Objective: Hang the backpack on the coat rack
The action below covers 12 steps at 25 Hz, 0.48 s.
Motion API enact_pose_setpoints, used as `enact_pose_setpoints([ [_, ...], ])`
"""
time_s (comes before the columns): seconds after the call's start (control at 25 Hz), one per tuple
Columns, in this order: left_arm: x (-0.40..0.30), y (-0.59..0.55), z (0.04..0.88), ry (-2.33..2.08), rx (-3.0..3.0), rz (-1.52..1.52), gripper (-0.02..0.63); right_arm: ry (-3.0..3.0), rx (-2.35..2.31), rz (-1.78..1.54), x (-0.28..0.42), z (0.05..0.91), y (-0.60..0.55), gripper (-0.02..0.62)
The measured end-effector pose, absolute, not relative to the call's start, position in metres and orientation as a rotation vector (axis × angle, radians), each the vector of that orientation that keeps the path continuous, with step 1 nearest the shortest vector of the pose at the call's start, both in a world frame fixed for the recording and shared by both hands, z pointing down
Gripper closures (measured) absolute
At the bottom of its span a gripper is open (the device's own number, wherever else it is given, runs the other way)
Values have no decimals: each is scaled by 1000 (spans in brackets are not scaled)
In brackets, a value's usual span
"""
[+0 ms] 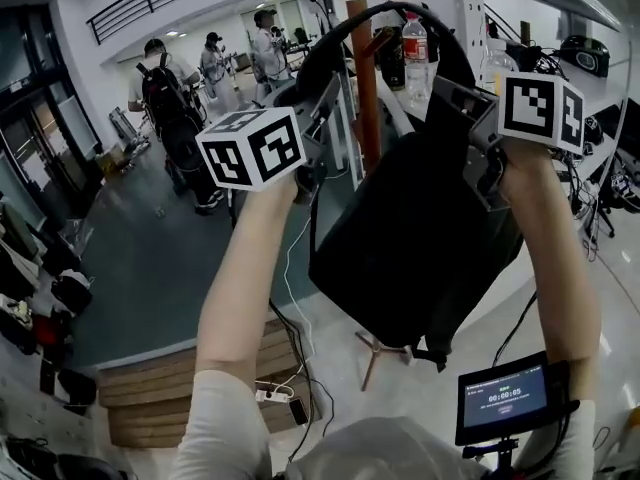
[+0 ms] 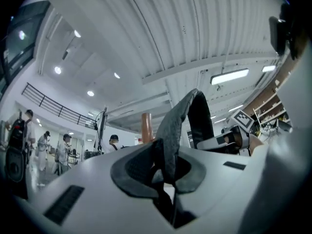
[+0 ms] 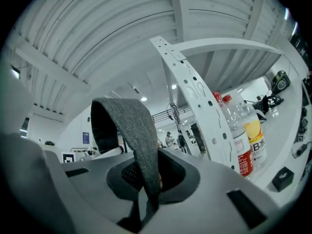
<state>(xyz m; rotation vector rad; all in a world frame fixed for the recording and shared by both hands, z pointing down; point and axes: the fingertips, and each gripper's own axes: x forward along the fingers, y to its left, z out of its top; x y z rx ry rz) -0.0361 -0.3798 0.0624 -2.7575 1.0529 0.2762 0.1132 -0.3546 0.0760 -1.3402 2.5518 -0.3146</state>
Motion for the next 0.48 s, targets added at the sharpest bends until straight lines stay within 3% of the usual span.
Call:
enact_pose_setpoints([
  [0.48, -4, -492, 74, 1071, -3109, 298, 565, 2559, -1403, -551, 109, 80, -417, 555],
])
